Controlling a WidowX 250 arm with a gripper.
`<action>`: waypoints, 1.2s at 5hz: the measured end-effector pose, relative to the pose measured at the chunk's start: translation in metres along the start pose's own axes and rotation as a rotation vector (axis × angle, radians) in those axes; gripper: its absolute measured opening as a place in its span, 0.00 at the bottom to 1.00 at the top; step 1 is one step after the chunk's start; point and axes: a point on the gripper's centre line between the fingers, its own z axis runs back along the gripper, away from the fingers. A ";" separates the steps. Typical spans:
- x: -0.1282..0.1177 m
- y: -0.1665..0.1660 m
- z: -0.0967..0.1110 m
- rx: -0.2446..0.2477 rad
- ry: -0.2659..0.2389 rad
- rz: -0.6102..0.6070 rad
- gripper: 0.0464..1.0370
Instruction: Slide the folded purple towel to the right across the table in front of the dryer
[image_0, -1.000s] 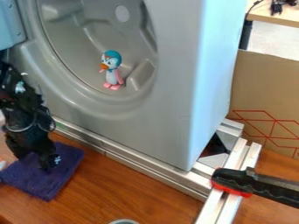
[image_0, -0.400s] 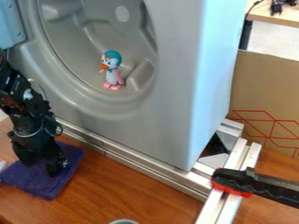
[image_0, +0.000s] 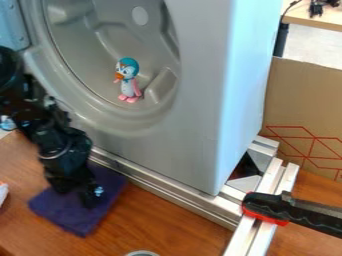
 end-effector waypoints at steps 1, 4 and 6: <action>-0.005 -0.045 0.002 -0.090 0.089 -0.094 0.96; -0.007 -0.059 0.018 -0.077 0.152 -0.073 0.96; -0.007 -0.016 0.102 0.028 0.023 0.025 0.96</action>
